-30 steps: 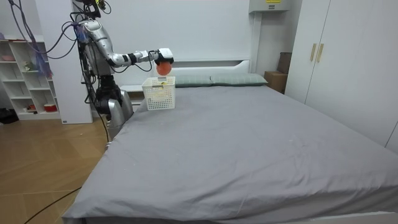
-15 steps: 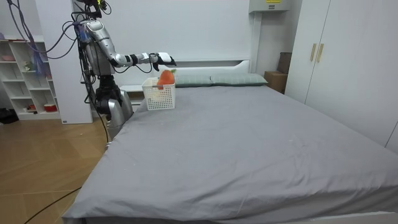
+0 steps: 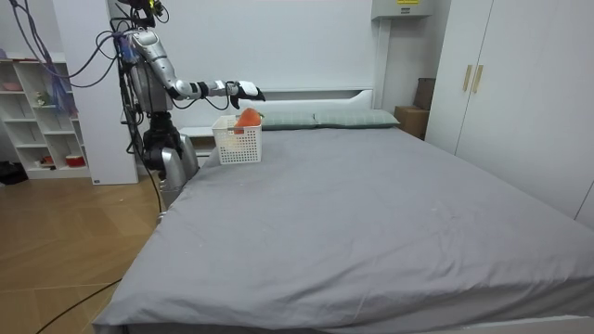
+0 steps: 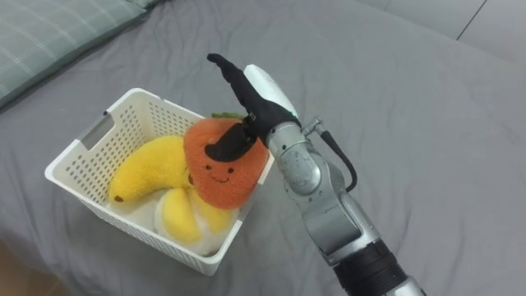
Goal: Collect toys from the bed
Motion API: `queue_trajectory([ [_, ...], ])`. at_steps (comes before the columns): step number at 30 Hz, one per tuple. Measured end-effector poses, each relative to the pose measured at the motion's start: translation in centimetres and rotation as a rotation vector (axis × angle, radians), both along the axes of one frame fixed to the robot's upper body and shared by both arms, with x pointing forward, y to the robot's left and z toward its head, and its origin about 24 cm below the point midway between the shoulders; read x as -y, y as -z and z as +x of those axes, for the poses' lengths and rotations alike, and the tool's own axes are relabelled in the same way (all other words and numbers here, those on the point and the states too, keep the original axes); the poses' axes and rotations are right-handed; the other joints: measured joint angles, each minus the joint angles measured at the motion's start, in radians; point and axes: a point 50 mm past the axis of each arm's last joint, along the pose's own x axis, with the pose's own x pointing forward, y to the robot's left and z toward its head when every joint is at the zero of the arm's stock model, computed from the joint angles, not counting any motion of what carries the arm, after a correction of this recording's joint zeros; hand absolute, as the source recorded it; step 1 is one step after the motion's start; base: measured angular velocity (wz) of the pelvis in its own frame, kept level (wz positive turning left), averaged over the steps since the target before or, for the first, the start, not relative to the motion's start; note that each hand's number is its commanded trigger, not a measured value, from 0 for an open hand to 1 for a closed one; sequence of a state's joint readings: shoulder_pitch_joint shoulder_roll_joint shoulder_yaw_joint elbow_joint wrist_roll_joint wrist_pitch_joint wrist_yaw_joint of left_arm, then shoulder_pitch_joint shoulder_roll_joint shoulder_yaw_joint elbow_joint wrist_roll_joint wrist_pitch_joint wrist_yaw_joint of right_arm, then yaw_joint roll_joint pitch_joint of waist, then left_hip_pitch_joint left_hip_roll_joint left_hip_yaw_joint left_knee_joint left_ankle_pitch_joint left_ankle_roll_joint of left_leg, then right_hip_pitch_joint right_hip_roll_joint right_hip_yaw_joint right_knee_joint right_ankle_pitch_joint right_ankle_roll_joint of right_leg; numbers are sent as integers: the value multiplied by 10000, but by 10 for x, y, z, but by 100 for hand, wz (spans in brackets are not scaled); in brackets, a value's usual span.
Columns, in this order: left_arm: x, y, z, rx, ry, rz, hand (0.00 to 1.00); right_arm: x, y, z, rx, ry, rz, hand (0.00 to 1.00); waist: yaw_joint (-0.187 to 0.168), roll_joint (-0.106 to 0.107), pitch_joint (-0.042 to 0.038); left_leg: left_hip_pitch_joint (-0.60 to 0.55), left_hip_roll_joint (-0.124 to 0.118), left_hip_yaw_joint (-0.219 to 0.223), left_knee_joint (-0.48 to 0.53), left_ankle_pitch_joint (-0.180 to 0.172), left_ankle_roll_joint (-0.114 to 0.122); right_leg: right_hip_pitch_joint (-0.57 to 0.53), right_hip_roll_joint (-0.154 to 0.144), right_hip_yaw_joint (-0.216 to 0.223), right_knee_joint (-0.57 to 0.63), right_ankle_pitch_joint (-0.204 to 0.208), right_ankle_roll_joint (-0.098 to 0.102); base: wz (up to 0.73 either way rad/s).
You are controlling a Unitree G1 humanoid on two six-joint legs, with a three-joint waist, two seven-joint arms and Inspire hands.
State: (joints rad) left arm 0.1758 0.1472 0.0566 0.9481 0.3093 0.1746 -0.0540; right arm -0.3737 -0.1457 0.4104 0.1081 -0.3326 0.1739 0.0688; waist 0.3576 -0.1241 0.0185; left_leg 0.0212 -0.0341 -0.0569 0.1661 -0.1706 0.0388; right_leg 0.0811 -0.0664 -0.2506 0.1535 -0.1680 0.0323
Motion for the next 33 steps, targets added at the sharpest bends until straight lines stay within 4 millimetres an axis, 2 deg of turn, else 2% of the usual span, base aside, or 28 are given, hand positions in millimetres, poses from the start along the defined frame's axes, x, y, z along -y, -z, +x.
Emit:
queue_trajectory([
  [7, 0, 0, 0, -3, -5, 1, 0, 0, 0, 0, 0, 2, -3, 0, -5, 47, 32, -2, 1, 3, -1, 0, 0, -8, -1, 3, 0, 0, 0, 0],
  [18, -1, -1, 3, 95, -27, 55, 0, 4, 1, 1, -85, 38, 6, 0, -4, 15, 1, -73, 30, 178, -3, 0, 0, -139, 15, 171, 11, 2, -3, -4],
  [23, -3, -1, 0, 79, -351, 23, 0, 14, 1, 3, -602, 201, 1056, 0, -115, 11, -3, 33, 33, 258, -24, 0, 0, -96, 7, 173, 9, 2, -3, -1],
  [26, -5, -1, -7, -49, -485, 35, 0, 26, -5, 7, -580, 804, 2126, 0, -303, 24, 5, 93, 45, 298, -38, -1, 1, -89, 23, 283, 30, 2, -3, -8],
  [28, -6, 0, -12, -9, -672, 22, 0, 42, -11, 11, -476, 1450, 3349, 0, -610, 66, 34, 120, 45, 308, -33, 0, 1, -66, 20, 286, 36, 7, 0, 0],
  [31, -6, 0, -17, -67, -832, 29, 0, 68, -16, 13, -81, 2692, 4414, 0, -841, 148, 50, 228, 67, 498, -61, -3, 4, -49, 33, 433, 37, 36, 2, -13],
  [33, -6, 0, -19, -99, -861, 21, 0, 84, -14, 10, 70, 3416, 4923, 0, -1035, 239, 14, 283, 84, 570, -91, -7, 12, -46, 46, 546, 29, 76, 9, -18],
])
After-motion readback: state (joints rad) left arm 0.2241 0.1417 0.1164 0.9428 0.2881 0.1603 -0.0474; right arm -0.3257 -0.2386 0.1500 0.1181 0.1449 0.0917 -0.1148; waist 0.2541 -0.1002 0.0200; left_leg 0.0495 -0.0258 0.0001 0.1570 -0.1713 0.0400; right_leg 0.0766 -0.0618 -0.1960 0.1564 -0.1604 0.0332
